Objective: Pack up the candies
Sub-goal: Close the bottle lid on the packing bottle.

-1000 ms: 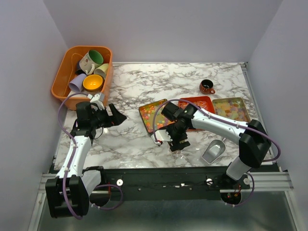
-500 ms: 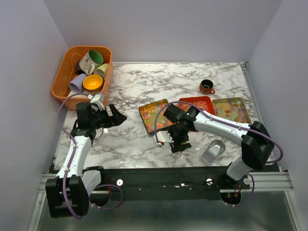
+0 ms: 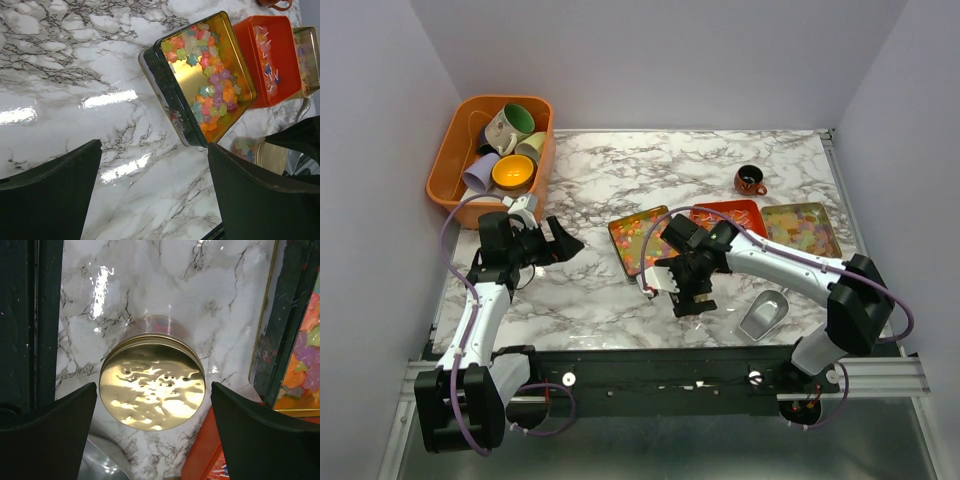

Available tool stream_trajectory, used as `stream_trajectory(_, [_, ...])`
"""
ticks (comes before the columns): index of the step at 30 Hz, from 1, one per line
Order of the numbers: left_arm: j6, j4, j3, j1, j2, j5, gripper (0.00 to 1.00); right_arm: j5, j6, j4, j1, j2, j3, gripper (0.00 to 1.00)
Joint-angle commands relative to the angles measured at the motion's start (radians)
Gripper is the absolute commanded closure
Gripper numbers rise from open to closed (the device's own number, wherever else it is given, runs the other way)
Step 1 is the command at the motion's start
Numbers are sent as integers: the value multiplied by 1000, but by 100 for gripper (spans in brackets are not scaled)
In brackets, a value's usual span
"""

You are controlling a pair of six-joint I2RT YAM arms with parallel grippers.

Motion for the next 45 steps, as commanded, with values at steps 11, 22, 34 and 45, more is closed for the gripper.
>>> stream_trajectory(11, [-14,42,-16,2,-23,46,3,-40,72,-61,-15,-128,55,0])
stream_trajectory(22, [-4,21,-9,2,-17,46,3,-28,9,62,-17,-111,-78,11])
stream_trajectory(34, [-8,38,-16,3,0,43,3,-73,9,32,-20,-72,-62,28])
stream_trajectory(45, [-12,59,-22,5,23,52,3,-82,21,48,-43,-42,-79,30])
